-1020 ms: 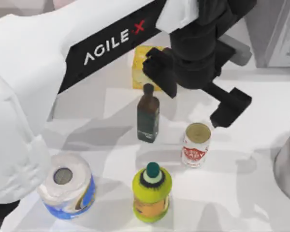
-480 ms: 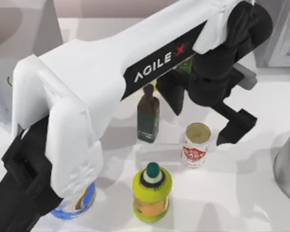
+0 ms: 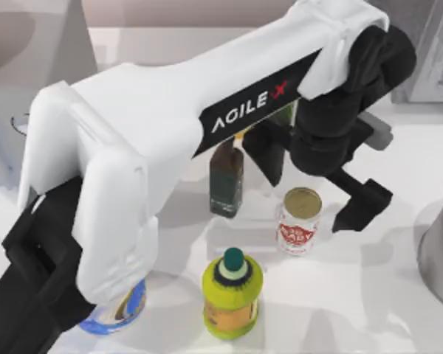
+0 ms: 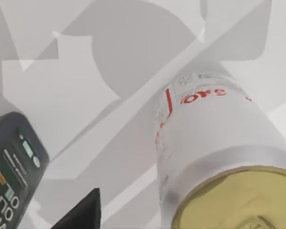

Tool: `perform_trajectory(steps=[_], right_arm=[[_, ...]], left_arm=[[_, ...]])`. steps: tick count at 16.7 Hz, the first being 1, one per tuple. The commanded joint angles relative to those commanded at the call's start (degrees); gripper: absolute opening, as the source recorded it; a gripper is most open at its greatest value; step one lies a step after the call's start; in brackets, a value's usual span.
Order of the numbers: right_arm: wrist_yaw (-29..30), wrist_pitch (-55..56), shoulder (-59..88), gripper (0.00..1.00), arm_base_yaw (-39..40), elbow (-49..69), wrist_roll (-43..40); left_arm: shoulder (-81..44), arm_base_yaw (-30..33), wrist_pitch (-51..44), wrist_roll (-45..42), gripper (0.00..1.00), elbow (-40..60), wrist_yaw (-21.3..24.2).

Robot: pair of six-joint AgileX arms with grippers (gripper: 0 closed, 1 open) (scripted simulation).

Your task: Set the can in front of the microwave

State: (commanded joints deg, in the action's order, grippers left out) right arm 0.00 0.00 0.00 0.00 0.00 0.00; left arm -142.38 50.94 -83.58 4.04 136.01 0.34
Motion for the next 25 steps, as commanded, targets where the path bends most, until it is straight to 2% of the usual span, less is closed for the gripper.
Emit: perform_trajectory(steps=[6,11,24,25], right_arm=[[0.0,0.0,0.0,1.0,0.0,0.0,0.0],[0.0,0.0,0.0,1.0,0.0,0.0,0.0],[0.0,0.0,0.0,1.0,0.0,0.0,0.0],[0.0,0.0,0.0,1.0,0.0,0.0,0.0]], left_arm=[[1.5,-0.28,9.31,-0.29,1.0,-10.84,0.0],[1.81,-0.56,9.96,-0.51,1.0,-11.79,-0.05],[1.81,-0.56,9.96,-0.51,0.02,-11.79,-0.05],[1.81,-0.56,9.96,-0.51,0.0,-11.79,-0.05]])
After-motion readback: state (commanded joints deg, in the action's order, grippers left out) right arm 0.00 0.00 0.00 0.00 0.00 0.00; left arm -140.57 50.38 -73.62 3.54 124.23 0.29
